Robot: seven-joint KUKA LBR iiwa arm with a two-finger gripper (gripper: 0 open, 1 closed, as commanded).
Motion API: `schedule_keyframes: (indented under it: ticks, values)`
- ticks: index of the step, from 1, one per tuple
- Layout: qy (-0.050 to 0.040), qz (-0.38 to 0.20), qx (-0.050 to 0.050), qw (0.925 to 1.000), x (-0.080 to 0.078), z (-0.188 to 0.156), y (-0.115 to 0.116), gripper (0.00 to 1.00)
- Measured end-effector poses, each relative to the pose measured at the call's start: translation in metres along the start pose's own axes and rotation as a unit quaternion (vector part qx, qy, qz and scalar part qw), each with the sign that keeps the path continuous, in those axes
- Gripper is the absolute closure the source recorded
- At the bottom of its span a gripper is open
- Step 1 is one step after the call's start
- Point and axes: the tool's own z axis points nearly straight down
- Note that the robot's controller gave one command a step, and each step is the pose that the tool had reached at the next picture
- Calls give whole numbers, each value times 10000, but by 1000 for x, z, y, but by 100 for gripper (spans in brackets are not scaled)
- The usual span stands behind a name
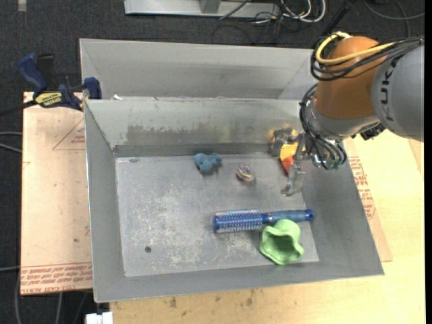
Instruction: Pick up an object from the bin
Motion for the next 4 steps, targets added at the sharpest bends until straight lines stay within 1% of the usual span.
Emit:
schedule_keyframes:
  ticks: [1,2,3,4]
  values:
    - [-12,605,-20,9982,40,86,99,0]
    - [-203,-254,-36,9995,111,74,26,0]
    - [-321,-1102,2,9934,121,74,5,0]
    - [-86,-2482,5,9687,117,59,-42,0]
